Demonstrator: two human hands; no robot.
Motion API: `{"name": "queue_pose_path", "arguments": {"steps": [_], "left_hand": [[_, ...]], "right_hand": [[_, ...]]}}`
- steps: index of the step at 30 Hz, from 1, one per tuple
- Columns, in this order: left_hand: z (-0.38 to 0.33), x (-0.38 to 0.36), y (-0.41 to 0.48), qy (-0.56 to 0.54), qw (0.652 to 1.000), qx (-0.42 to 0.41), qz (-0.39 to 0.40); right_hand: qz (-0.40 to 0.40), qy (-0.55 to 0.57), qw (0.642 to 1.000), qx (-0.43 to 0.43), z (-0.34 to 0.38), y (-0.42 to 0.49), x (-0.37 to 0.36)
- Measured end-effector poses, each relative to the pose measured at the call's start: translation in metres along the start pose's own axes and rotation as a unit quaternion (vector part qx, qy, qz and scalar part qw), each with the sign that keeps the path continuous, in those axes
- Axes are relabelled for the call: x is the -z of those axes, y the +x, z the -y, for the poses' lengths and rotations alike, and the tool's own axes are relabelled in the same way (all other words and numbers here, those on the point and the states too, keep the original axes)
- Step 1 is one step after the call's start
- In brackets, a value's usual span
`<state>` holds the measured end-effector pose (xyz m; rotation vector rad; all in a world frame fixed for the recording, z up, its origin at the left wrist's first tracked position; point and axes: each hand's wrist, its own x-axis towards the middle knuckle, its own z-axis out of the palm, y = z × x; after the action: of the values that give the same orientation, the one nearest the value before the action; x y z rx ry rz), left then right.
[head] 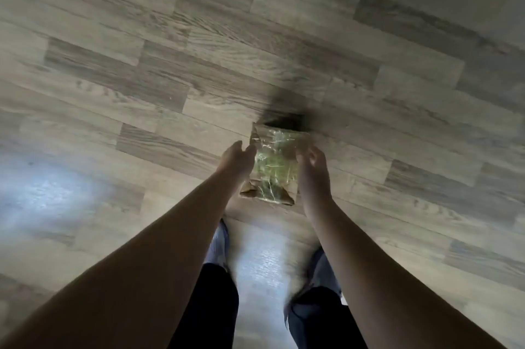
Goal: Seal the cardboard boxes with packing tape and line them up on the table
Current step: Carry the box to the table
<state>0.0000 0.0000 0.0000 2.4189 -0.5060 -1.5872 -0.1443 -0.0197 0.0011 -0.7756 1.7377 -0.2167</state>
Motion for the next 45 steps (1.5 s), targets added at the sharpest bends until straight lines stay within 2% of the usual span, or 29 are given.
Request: {"name": "queue_pose_path", "arguments": {"steps": [4,10,14,18,23,29,35,45], "left_hand": [[0.006,-0.013,0.007,-0.023,0.999,0.019,0.042],[-0.034,0.003,-0.031,-0.042,0.999,0.01,-0.02],[-0.105,0.041,-0.091,-0.098,0.994,-0.007,-0.056],[-0.187,0.083,-0.157,-0.115,0.991,-0.046,-0.053],[-0.285,0.133,-0.252,-0.164,0.978,-0.098,-0.084],[-0.37,0.203,-0.353,-0.193,0.961,-0.156,-0.123],[-0.437,0.29,-0.405,-0.209,0.947,-0.198,-0.139],[-0.544,0.447,-0.391,-0.226,0.928,-0.267,-0.131]], "right_hand": [[-0.011,-0.012,0.999,-0.034,-0.006,0.013,-0.009],[-0.062,-0.118,0.99,0.04,0.042,0.005,0.007],[-0.077,-0.102,0.989,0.074,0.126,-0.035,0.044],[-0.093,-0.076,0.982,0.144,0.227,-0.084,0.09],[-0.086,-0.04,0.976,0.194,0.345,-0.157,0.156],[-0.071,-0.043,0.96,0.267,0.466,-0.255,0.208],[-0.091,-0.043,0.948,0.301,0.577,-0.317,0.208],[-0.136,-0.019,0.941,0.309,0.748,-0.348,0.148]]}}
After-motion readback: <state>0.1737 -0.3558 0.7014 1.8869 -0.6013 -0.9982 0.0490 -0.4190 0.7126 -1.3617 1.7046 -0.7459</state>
